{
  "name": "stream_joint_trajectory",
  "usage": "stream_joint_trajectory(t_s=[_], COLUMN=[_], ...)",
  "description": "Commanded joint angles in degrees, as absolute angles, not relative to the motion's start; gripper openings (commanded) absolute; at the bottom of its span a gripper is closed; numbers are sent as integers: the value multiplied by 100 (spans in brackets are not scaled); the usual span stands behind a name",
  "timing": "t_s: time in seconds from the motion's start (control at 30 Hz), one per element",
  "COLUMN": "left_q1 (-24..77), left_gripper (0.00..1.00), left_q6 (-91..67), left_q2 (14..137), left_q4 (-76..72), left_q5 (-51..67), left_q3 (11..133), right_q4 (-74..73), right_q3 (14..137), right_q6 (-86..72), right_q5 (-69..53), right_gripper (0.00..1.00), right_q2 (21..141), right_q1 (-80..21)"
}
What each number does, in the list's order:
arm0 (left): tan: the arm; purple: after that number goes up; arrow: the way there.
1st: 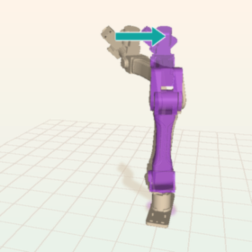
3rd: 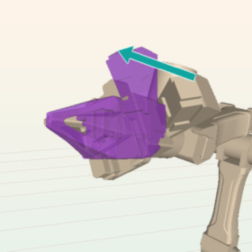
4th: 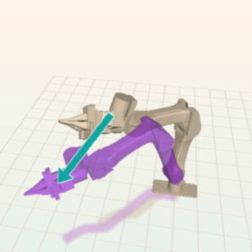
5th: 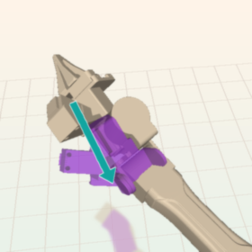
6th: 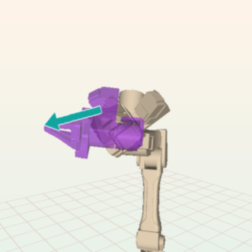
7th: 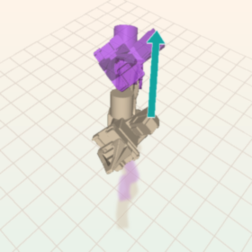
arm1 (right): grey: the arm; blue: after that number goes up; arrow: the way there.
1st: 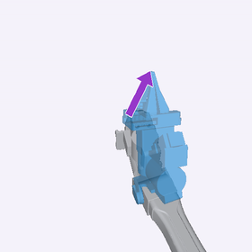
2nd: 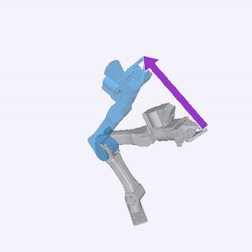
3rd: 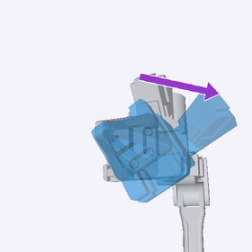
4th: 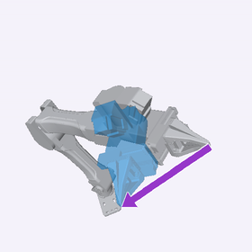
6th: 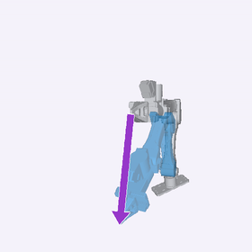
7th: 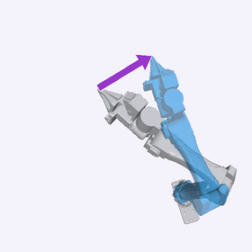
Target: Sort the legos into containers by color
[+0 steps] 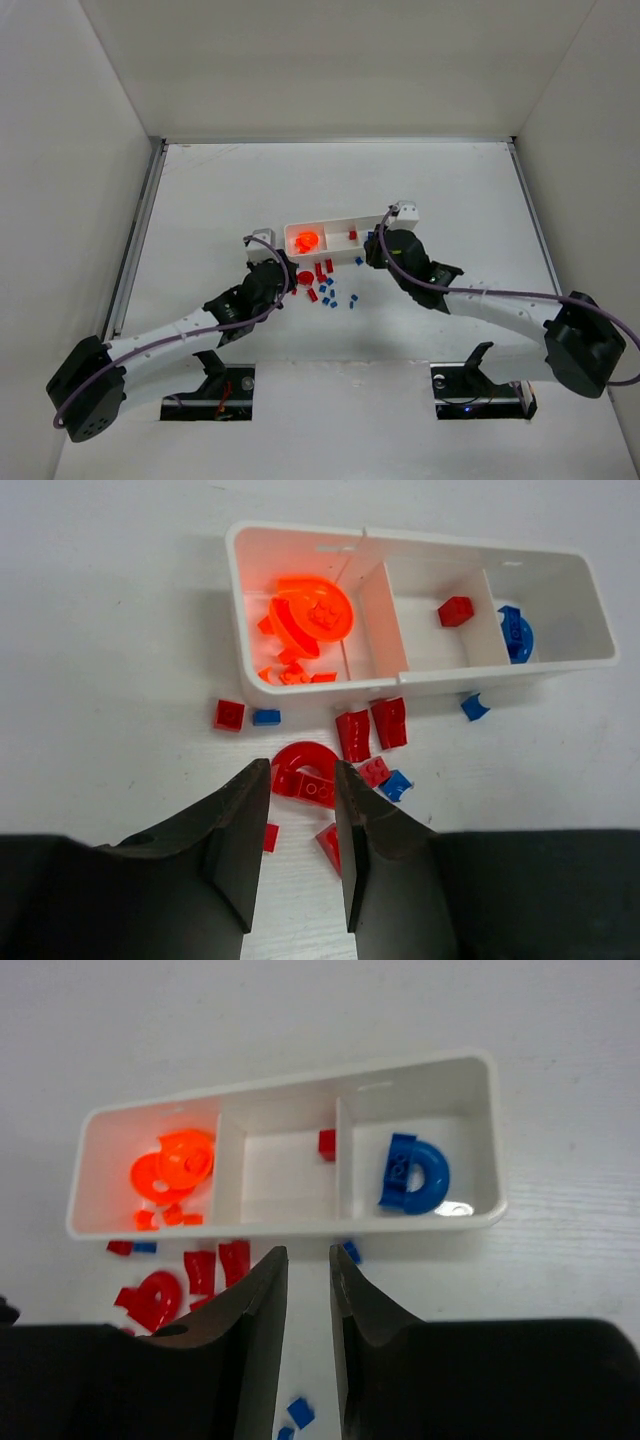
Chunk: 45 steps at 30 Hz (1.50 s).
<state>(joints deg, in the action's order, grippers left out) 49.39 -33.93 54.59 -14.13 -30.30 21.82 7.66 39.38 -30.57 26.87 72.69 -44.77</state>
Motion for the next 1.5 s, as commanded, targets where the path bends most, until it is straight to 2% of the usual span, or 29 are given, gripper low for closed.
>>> stream_joint_trajectory(t_s=[0.0, 0.27, 0.63, 0.87, 1.1, 1.27, 1.37, 1.47], left_q1=[4970, 5330, 5550, 5489, 5383, 5330, 5330, 5330], left_gripper=[29, 32, 29, 29, 29, 25, 20, 15], left_q6=[-3515, -3682, -3832, -3779, -3709, -3674, -3656, -3656], left_q2=[5405, 5475, 6609, 6978, 7294, 7392, 7339, 7208], left_q4=[-1073, -659, -1001, -1239, -1424, -1450, -1450, -1424], left_q5=[-3129, -2962, -3023, -3023, -3050, -3050, -3050, -3059], left_q3=[2013, 1890, 1995, 2057, 2144, 2171, 2171, 2136], right_q4=[940, 1002, 844, 800, 800, 423, 176, 1], right_q3=[3744, 3691, 3560, 3674, 3551, 3401, 3428, 3445], right_q6=[-3251, -3533, -3840, -3946, -4192, -4499, -4640, -4790], right_q5=[2891, 3199, 3322, 3278, 3366, 3708, 3945, 4174], right_gripper=[29, 35, 48, 43, 43, 44, 51, 52], right_q2=[7268, 7751, 8262, 8508, 8499, 8218, 8218, 8244], right_q1=[-4942, -5734, -6613, -6930, -7229, -7290, -7290, -7290])
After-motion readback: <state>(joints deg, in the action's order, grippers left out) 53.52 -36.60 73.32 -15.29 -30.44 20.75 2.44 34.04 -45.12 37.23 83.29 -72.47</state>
